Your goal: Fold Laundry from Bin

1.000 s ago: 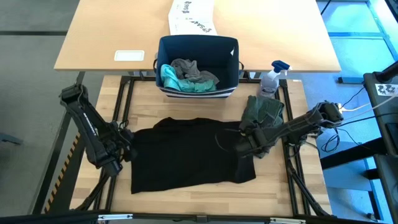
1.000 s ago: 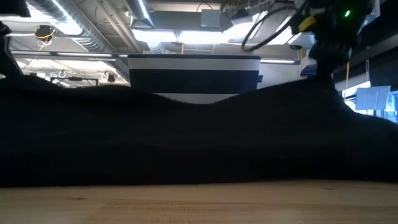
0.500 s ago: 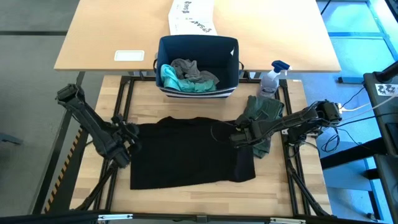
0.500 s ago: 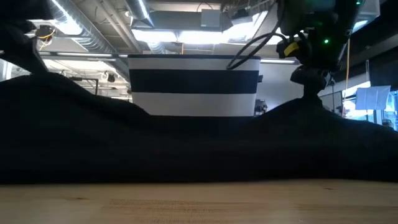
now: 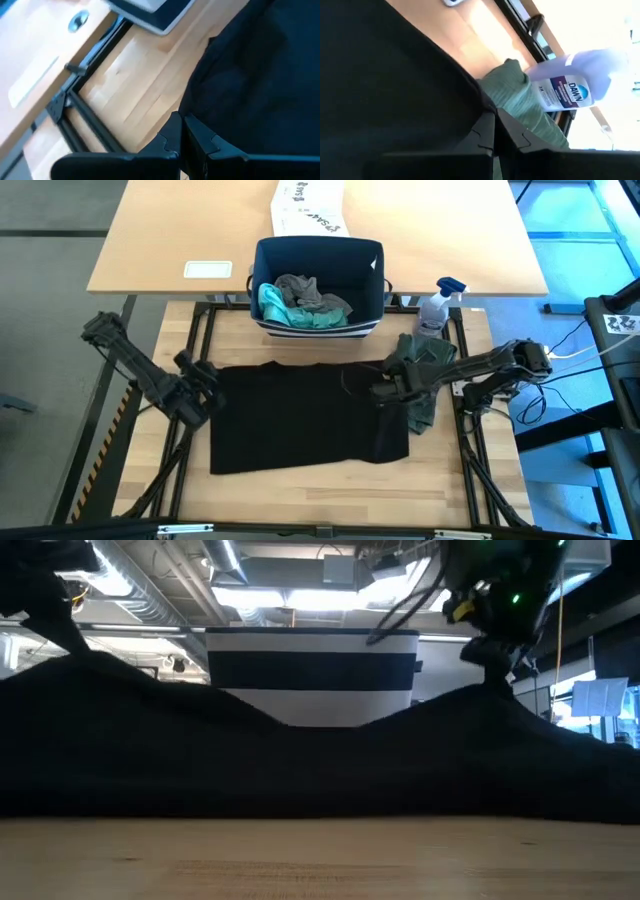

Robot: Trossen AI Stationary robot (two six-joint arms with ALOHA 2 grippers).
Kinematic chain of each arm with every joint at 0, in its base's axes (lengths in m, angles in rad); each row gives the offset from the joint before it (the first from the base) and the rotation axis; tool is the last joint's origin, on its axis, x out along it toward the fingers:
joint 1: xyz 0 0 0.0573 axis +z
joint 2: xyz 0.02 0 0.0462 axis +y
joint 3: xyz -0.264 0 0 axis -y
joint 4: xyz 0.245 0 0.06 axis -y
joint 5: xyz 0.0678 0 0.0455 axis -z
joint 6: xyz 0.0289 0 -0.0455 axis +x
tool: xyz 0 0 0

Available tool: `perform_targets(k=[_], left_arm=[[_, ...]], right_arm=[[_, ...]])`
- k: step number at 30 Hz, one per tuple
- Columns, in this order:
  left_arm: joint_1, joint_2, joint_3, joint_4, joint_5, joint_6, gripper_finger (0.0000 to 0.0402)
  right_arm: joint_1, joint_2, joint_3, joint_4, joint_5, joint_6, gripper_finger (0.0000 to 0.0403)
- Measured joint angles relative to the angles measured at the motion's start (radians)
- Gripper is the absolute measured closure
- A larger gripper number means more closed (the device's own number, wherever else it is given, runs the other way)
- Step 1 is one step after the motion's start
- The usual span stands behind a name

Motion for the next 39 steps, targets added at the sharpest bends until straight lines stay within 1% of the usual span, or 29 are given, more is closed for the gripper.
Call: perform_targets(k=[5,8,10,12,14,17,22,25,28,30,33,36,38,39], left_arm=[[0.109,-0.027,0.000,0.000,0.011,0.029,0.0401],[0.145,-0.028,0.000,0.001,0.016,0.037,0.0401],[0.164,-0.035,0.000,0.001,0.017,0.034,0.0401],[0.183,-0.040,0.001,0.000,0.020,0.033,0.0394],[0.203,-0.041,0.002,0.001,0.031,0.033,0.0378],[0.246,-0.042,0.002,-0.002,0.059,0.049,0.0343],[0.296,-0.041,0.004,-0.002,0.078,0.082,0.0287],[0.318,-0.041,0.035,-0.002,0.096,0.132,0.0270],[0.313,-0.041,0.100,0.022,0.089,0.177,0.0265],[0.295,-0.039,0.128,0.117,0.076,0.243,0.0265],[0.258,-0.037,0.120,0.380,0.113,0.426,0.0266],[0.207,-0.020,0.059,0.687,0.234,0.592,0.0266],[0.167,0.011,-0.003,0.872,0.314,0.640,0.0266],[0.148,0.030,-0.034,0.944,0.336,0.649,0.0266]], right_arm=[[-0.051,0.000,-0.048,0.063,-0.026,-0.021,0.0400],[-0.067,0.000,-0.071,0.096,-0.060,-0.026,0.0400],[-0.071,-0.001,-0.084,0.112,-0.061,-0.020,0.0400],[-0.081,-0.001,-0.094,0.140,-0.061,-0.003,0.0399],[-0.093,-0.001,-0.099,0.163,-0.062,-0.001,0.0391],[-0.111,-0.001,-0.105,0.181,-0.079,0.000,0.0360],[-0.121,-0.001,-0.104,0.174,-0.087,0.000,0.0285],[-0.119,-0.001,-0.066,0.120,-0.088,-0.006,0.0252],[-0.084,-0.001,0.017,0.068,-0.096,-0.030,0.0230],[-0.038,-0.001,0.085,0.062,-0.097,-0.048,0.0222],[0.053,-0.001,0.168,0.099,-0.114,-0.080,0.0220],[0.171,-0.001,0.195,0.224,-0.113,-0.131,0.0221],[0.249,-0.001,0.181,0.306,-0.114,-0.141,0.0223],[0.284,-0.001,0.169,0.328,-0.113,-0.139,0.0223]])
